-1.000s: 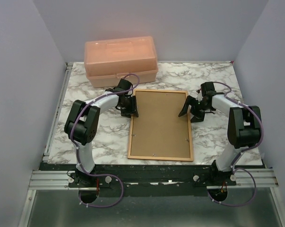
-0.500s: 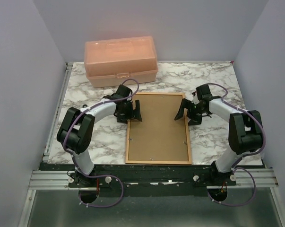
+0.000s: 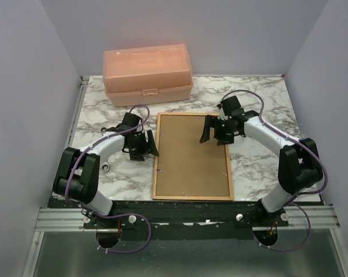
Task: Put the photo into the frame
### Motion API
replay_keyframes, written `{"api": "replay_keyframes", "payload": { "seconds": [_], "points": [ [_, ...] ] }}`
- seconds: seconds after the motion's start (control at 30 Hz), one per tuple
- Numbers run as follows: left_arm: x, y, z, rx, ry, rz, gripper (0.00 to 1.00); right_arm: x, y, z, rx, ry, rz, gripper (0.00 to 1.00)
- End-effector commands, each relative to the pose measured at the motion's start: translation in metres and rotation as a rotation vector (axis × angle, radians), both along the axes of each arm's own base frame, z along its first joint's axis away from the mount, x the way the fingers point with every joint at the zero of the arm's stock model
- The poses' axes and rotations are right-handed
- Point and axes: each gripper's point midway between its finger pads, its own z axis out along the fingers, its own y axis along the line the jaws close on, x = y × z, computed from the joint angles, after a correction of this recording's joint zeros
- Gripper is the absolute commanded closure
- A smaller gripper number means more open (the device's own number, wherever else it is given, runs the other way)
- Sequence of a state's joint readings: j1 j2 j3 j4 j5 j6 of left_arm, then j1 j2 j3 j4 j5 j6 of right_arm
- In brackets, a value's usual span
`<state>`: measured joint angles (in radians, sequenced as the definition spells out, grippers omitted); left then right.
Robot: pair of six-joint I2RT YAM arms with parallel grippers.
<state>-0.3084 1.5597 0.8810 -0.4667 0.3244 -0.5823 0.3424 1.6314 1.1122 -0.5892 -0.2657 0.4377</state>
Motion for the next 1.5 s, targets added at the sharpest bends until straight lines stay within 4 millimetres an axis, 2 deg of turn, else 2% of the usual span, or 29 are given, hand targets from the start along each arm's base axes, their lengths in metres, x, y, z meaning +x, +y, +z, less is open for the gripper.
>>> {"api": "replay_keyframes", "payload": {
  "seconds": [0.0, 0.07, 0.2, 0.33, 0.43, 0.57, 0.87, 1.07, 1.17, 1.33, 1.43, 1.47],
  "points": [
    [-0.014, 0.001, 0.003, -0.05, 0.005, -0.006, 0.32, 0.002, 0.051, 0.014, 0.018, -0.045, 0.098, 0.08],
    [-0.016, 0.003, -0.001, -0.043, 0.009, -0.002, 0.4, -0.004, 0.081, 0.014, 0.051, -0.042, 0.158, 0.12],
    [-0.015, 0.007, -0.01, -0.026, 0.02, 0.014, 0.44, -0.023, 0.144, 0.008, 0.122, -0.015, 0.263, 0.2],
    [-0.013, 0.009, -0.017, -0.008, 0.032, 0.014, 0.49, -0.046, 0.198, 0.0, 0.184, 0.022, 0.342, 0.28],
    [-0.014, 0.014, -0.022, 0.024, 0.043, 0.018, 0.53, -0.063, 0.23, -0.004, 0.202, 0.044, 0.399, 0.32],
    [-0.015, 0.014, -0.024, 0.031, 0.047, 0.009, 0.6, -0.083, 0.259, -0.013, 0.225, 0.076, 0.445, 0.38],
    [-0.015, 0.012, -0.028, 0.022, 0.064, 0.008, 0.67, -0.102, 0.274, -0.036, 0.216, 0.117, 0.442, 0.61],
    [-0.016, 0.011, -0.032, 0.018, 0.079, 0.011, 0.67, -0.119, 0.273, -0.046, 0.173, 0.138, 0.467, 0.63],
    [-0.016, 0.011, -0.033, 0.02, 0.086, 0.013, 0.67, -0.121, 0.266, -0.05, 0.122, 0.136, 0.457, 0.64],
    [-0.017, 0.011, -0.035, 0.018, 0.092, 0.01, 0.67, -0.115, 0.26, -0.047, 0.081, 0.102, 0.447, 0.63],
    [-0.017, 0.011, -0.035, 0.017, 0.094, 0.01, 0.67, -0.112, 0.256, -0.05, 0.039, 0.085, 0.443, 0.59],
    [-0.018, 0.011, -0.036, 0.017, 0.097, 0.01, 0.67, -0.109, 0.255, -0.05, 0.031, 0.073, 0.441, 0.53]
  ]
}}
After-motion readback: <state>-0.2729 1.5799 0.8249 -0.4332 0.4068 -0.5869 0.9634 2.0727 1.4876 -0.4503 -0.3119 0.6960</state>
